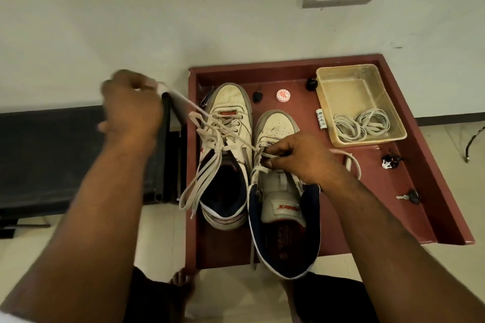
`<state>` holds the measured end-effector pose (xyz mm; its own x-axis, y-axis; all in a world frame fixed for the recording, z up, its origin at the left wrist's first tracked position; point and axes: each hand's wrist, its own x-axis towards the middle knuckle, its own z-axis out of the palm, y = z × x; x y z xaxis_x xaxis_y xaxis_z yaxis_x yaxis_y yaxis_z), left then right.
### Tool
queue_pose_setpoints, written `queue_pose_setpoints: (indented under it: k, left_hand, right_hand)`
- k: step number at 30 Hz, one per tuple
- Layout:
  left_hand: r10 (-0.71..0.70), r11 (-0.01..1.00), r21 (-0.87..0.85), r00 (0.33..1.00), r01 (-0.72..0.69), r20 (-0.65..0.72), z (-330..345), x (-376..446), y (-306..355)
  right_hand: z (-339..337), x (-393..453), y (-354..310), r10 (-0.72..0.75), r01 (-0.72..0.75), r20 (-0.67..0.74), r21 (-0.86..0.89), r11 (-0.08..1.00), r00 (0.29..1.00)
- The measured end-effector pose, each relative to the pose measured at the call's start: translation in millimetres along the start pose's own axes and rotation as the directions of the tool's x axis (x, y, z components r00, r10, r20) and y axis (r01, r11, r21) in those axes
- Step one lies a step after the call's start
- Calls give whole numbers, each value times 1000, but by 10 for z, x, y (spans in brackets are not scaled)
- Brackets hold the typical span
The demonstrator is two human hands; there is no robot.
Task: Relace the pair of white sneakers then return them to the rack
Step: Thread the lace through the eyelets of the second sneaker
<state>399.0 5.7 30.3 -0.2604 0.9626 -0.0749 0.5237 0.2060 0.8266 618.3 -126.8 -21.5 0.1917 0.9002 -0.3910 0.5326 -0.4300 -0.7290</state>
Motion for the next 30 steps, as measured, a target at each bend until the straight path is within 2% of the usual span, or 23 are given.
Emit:
queue_pose_setpoints:
  k: [1,2,4,6,8,9,11,12,13,14,16,17,18,19,20,21,22,23,24,25,27,28,30]
  left_hand:
    - [-30,999,-36,992,26,-123,-86,66,-33]
    - [-17,999,25,979,23,-203,-116,63,-43]
    - [170,960,251,971,-125,-167,6,-83,2]
    - [341,835,408,929,-369,143,237,-373,154]
    - [293,638,517,801,-570,522,482,-667,223]
    - [226,513,565,736,-647,638,568,-779,219]
    - [159,324,620,687,-715,709,682,-905,165]
    - [160,317,625,690,-714,706,697,-914,143]
    - [156,371,611,695,-699,702,689,-912,147]
    - [167,501,570,719,-651,675,671,-815,117]
    - [145,876,326,839,-355,524,542,-578,141]
    - [93,980,121,903,-158,420,441,-434,134]
    - [44,996,-83,962,-22,268,319,-285,123]
    - [-7,975,-223,997,23,74,187,-147,100]
    - [-42,963,-269,992,9,-120,66,-31,52]
    - [-41,980,-199,958,-17,-284,-33,50,-18]
    - [26,999,-28,930,-39,-366,-83,46,-32]
    - [158,982,157,925,-109,-346,-57,1,-19]
    - [304,929,285,928,-238,-214,32,-59,3]
    - [383,869,335,924,-364,9,146,-192,82]
    - [317,754,406,828,-516,463,419,-542,218]
    - [275,645,472,758,-602,591,536,-700,240]
    - [247,385,571,677,-726,694,685,-883,188]
  right_hand:
    - [-3,6,-2,-8,8,-2,-39,999,1000]
    - [-9,12,-9,-20,20,-4,-81,997,1000]
    - [-30,18,-19,-43,42,-10,-129,991,999]
    - [-51,12,-27,-62,59,-11,-156,986,998]
    - [-66,6,-18,-78,74,-15,-171,982,997]
    - [-67,6,-9,-87,82,-21,-175,981,996]
    - [-61,11,16,-126,116,-33,-215,970,991]
    - [-63,14,26,-154,139,-38,-256,957,987]
    - [-72,20,36,-174,153,-45,-299,942,984]
    - [-90,23,46,-188,160,-53,-334,929,981]
    - [-138,27,64,-196,156,-77,-359,920,978]
    - [-161,26,73,-191,147,-93,-353,924,977]
    - [-175,27,82,-185,139,-106,-342,929,977]
    - [-180,29,85,-178,132,-111,-332,934,978]
    - [-182,30,88,-176,131,-112,-326,936,978]
    - [-176,35,90,-176,132,-110,-325,936,978]
    - [-169,40,91,-177,134,-106,-326,936,978]
    - [-164,46,86,-174,131,-103,-328,935,979]
    - [-162,51,82,-168,125,-104,-333,935,980]
    - [-161,54,75,-162,117,-109,-339,934,981]
    - [-157,50,66,-163,110,-122,-357,927,979]
    - [-155,46,71,-169,112,-127,-367,923,977]
    - [-155,40,86,-180,118,-140,-365,923,974]
